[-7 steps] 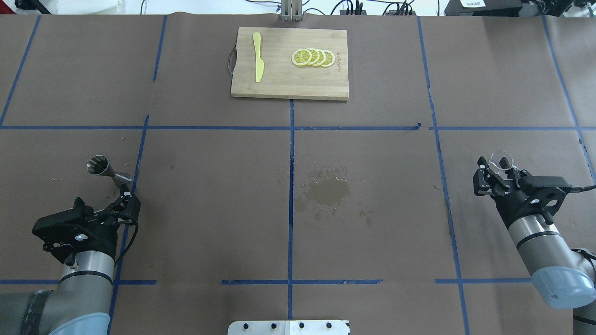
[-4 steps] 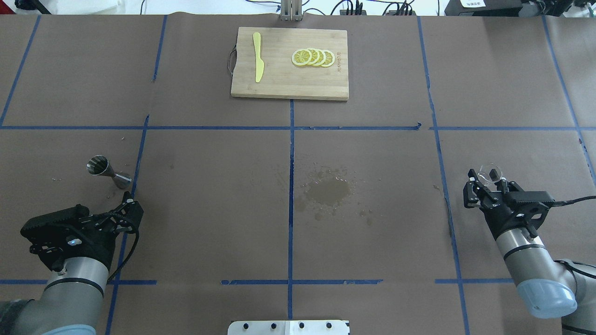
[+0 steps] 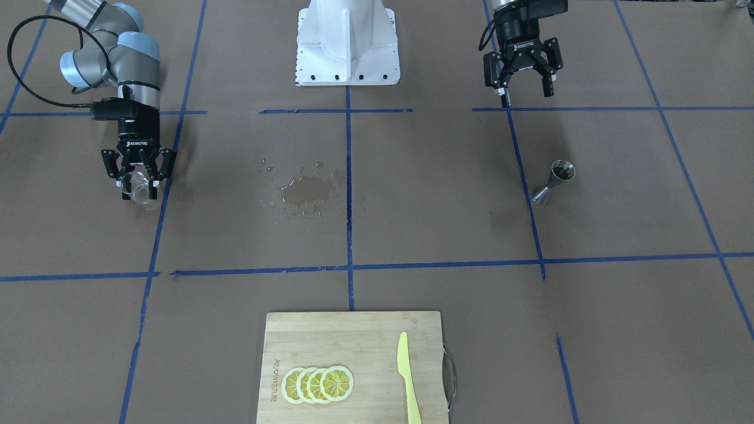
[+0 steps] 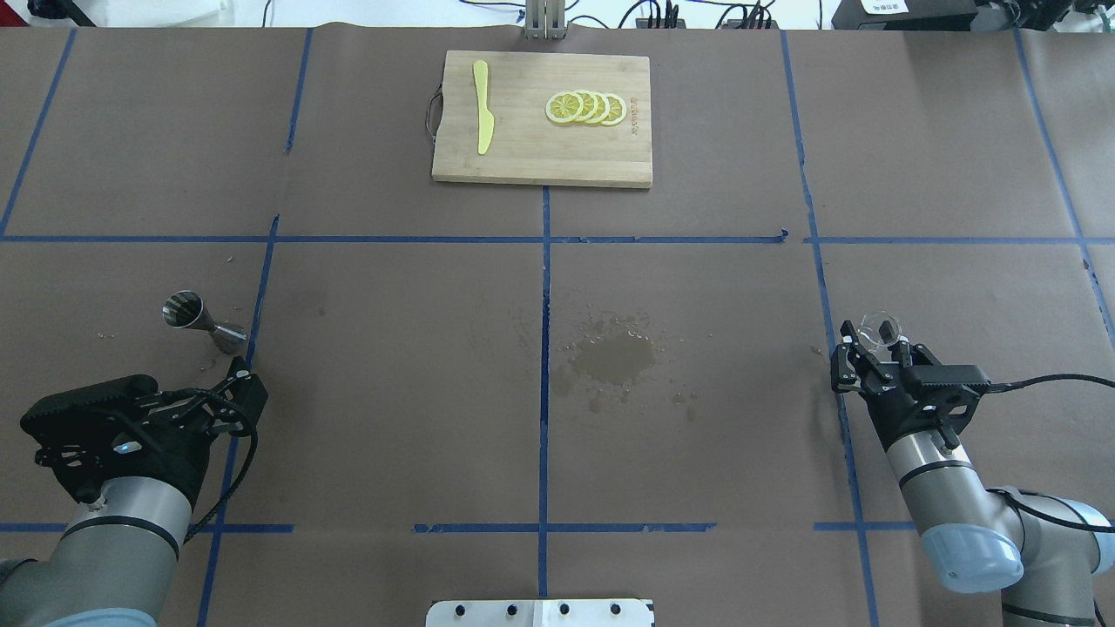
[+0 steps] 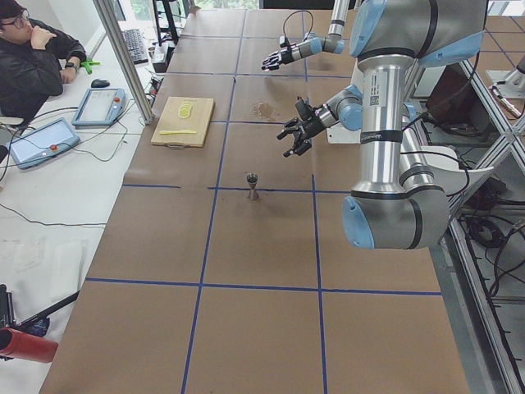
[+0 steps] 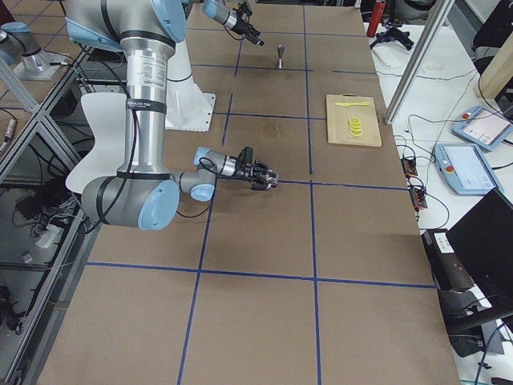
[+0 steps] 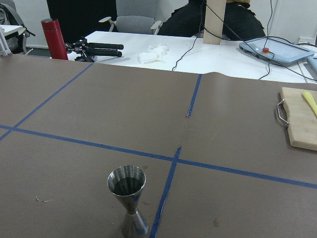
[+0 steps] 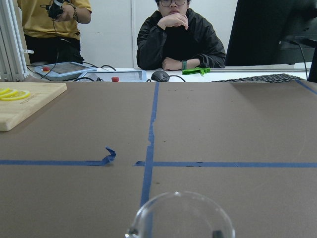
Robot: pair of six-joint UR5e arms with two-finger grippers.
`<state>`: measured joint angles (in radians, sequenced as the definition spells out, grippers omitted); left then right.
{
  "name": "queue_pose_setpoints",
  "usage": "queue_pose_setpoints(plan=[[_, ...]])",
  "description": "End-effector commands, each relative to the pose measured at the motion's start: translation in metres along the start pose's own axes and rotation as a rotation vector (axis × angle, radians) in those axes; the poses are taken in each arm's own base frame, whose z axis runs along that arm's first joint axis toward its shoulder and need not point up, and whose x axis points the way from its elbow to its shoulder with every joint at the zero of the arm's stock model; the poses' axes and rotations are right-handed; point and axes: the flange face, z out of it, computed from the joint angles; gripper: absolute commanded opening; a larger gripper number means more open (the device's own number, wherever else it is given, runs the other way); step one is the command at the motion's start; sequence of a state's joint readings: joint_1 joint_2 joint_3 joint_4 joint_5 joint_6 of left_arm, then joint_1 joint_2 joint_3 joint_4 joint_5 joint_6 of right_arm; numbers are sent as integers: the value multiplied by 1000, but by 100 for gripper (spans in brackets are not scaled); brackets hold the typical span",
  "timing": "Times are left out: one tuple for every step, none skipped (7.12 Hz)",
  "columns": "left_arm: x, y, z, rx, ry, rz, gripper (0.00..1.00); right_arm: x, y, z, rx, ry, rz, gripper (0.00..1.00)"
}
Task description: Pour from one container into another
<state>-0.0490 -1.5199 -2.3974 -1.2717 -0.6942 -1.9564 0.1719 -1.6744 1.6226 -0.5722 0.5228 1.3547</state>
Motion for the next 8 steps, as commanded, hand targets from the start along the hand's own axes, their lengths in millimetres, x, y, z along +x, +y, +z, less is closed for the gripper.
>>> queue_pose_setpoints(plan=[[1, -4, -1, -1, 3, 6, 100, -4, 5, -4, -7, -9, -3, 3], [1, -5, -1, 0, 2, 6, 100, -4, 5, -4, -9, -11, -4, 15], [1, -5, -1, 0, 2, 6, 100, -4, 6, -5, -9, -11, -5, 37], [2, -8, 0, 4, 0, 4, 100, -4, 7, -5, -10, -12, -6, 58], [2, -11, -2, -10, 0, 11, 100, -5, 6, -5, -10, -12, -5, 100], [3, -14, -3, -11, 0, 7, 100, -5, 6, -5, -10, -12, -5, 100], [5, -16, -3, -12, 3, 1, 100, -6, 5, -6, -14, -16, -5, 100], [5, -17, -4, -12, 3, 6, 100, -5, 4, -7, -25, -19, -8, 100]])
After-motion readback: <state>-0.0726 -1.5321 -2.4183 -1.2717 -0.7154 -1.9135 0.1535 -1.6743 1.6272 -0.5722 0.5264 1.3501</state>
